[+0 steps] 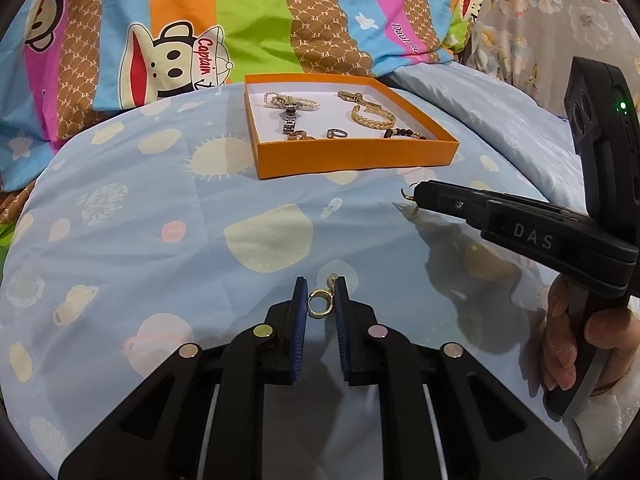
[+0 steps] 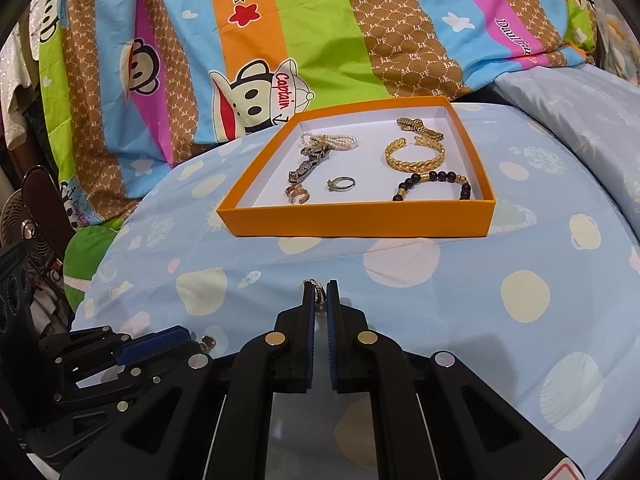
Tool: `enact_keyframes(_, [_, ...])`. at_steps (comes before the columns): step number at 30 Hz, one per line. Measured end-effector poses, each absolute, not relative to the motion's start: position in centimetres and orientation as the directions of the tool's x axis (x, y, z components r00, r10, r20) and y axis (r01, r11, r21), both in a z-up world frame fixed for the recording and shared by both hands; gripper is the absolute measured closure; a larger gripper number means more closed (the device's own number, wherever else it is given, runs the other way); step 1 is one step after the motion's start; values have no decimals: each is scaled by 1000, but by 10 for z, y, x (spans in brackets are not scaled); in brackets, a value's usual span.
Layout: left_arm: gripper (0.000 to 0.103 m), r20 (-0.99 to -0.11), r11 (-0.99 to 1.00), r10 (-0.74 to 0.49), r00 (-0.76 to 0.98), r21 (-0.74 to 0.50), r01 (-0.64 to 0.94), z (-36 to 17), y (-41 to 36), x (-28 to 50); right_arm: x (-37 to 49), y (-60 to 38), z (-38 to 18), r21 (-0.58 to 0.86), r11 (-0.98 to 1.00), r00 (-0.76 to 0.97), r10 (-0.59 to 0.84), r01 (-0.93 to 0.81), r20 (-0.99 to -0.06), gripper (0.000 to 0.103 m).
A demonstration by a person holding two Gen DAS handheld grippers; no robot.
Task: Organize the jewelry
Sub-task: 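Carry both held earrings over the orange box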
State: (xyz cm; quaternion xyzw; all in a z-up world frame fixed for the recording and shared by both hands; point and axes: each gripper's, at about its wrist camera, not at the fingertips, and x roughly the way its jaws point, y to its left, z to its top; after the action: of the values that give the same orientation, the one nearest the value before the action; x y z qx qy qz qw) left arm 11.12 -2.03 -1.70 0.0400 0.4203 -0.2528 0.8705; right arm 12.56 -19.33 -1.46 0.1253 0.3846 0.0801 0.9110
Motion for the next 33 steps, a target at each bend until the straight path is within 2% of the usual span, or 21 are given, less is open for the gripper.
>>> enact_keyframes(18, [90, -719, 899, -373, 586, -124, 420, 6, -12, 125, 126, -217, 8, 295, 955, 749, 202, -9, -631, 98])
enact_keyframes(26, [90, -664, 904, -356, 658, -65, 423, 45, -41, 175, 156, -234, 41, 256, 967, 785, 159, -1, -599, 98])
enact_keyframes(33, [90, -652, 916, -340, 678, -68, 394, 40, -76, 228, 207, -240, 42, 294, 956, 783, 181, 3, -596, 98])
